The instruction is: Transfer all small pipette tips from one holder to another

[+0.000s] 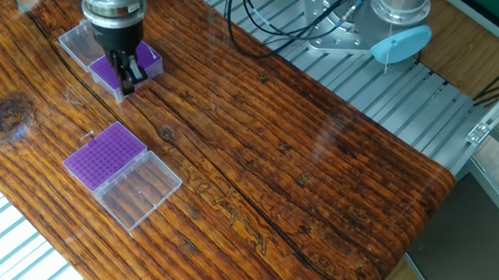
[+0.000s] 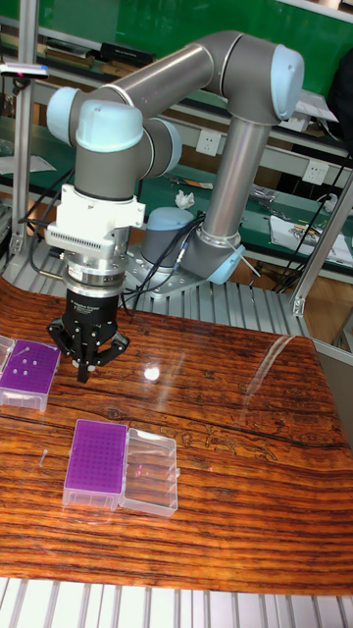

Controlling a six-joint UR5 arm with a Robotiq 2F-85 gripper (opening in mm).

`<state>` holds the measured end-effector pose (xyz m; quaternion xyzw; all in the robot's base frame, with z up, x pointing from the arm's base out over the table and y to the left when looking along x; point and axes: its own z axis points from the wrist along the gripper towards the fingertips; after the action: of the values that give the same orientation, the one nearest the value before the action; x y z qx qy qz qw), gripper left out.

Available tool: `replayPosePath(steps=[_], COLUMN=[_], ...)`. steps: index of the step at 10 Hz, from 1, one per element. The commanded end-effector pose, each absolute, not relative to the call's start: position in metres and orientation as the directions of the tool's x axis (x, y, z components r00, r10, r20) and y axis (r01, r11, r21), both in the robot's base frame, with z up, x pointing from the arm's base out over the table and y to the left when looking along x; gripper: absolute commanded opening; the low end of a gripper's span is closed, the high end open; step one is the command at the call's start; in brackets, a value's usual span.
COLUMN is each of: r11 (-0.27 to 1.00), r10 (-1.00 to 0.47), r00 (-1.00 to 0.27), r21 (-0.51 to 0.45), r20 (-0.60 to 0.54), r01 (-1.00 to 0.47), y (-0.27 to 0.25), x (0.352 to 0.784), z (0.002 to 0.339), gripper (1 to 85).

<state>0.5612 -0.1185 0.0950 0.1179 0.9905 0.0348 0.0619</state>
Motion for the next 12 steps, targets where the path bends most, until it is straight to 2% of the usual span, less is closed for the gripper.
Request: replayPosePath(steps=[1, 12], r11=[0.970, 0.981], r10=[0.237, 0.184], r00=[-0.965, -0.978], r21=[0.082, 0.083], r20=[-0.116, -0.103], r01=[0.229, 0.176], y=[-0.1219, -0.1171], x=[0.5640, 0.5613], z=[0.0952, 0.0901], gripper=[3.3, 1.0])
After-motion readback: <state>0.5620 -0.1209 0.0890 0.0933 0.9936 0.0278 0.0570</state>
